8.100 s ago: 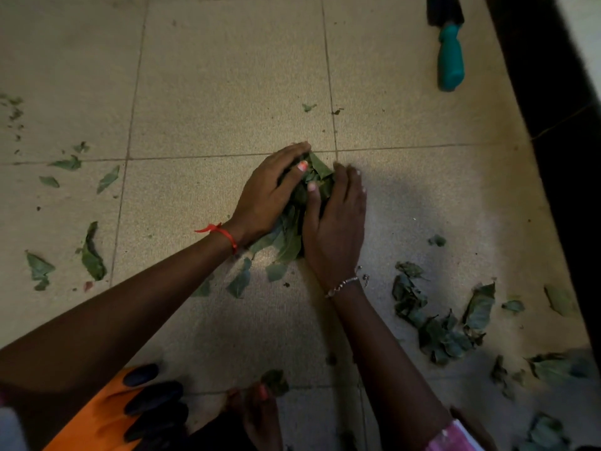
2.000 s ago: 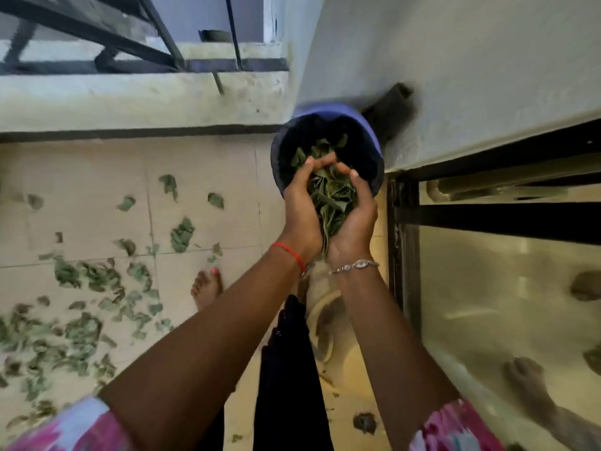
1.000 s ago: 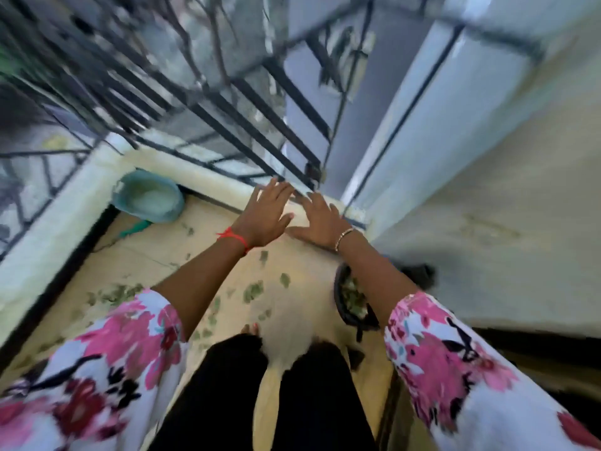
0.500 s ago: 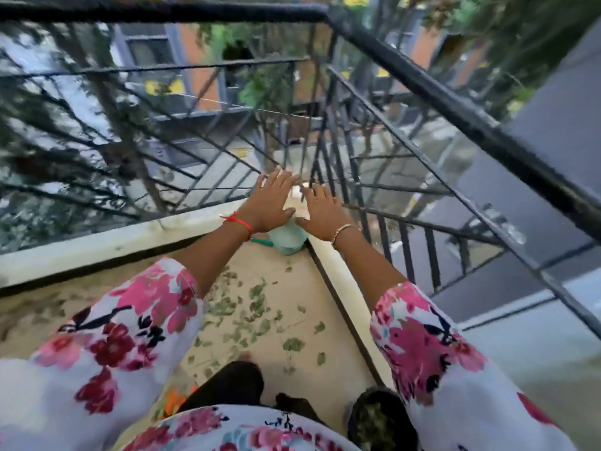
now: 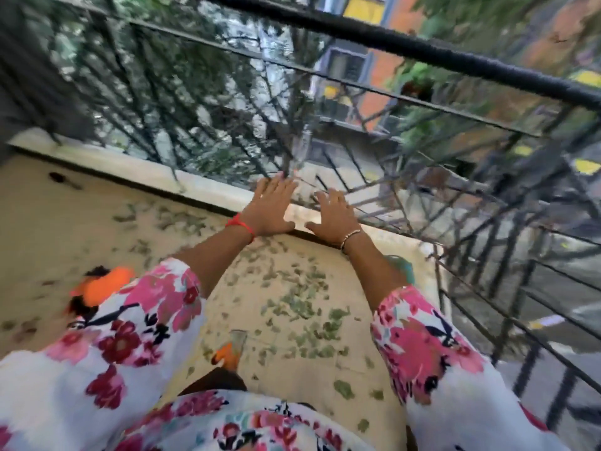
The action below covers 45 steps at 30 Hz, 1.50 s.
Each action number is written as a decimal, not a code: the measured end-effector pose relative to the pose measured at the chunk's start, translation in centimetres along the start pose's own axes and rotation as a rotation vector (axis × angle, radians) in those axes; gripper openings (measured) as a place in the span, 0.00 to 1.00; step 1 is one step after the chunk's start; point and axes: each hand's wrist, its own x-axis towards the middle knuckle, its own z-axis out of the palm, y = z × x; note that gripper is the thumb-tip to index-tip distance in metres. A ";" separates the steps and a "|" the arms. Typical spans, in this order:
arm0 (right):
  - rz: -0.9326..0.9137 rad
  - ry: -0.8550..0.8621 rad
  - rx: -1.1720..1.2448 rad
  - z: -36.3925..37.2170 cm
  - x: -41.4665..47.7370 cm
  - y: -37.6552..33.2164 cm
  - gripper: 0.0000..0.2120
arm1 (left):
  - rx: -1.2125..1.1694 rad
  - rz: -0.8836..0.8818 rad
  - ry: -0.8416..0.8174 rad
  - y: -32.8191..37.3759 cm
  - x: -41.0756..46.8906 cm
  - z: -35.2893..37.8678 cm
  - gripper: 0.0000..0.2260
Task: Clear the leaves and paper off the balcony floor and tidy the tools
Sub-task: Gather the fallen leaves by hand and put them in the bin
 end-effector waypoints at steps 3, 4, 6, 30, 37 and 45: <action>-0.130 -0.013 -0.010 1.6 4.0 -6.4 0.35 | -0.035 -0.125 0.015 -7.0 -2.1 0.2 0.38; -0.173 -0.024 -0.011 2.1 5.4 -8.8 0.34 | -0.041 -0.174 0.022 -9.5 -2.9 0.2 0.38; -0.243 -0.069 -0.014 3.2 7.8 -12.9 0.34 | -0.054 -0.264 0.015 -13.6 -4.5 -0.2 0.38; -0.809 -0.325 -0.207 8.2 28.6 -44.2 0.31 | -0.337 -1.001 0.026 -41.9 -11.6 0.3 0.37; -0.927 -0.339 -0.233 8.3 38.0 -50.4 0.30 | -0.372 -1.148 0.075 -50.2 -9.5 -1.1 0.36; -1.019 -0.387 -0.296 10.1 43.5 -58.4 0.29 | -0.415 -1.288 0.072 -56.8 -11.5 -0.8 0.37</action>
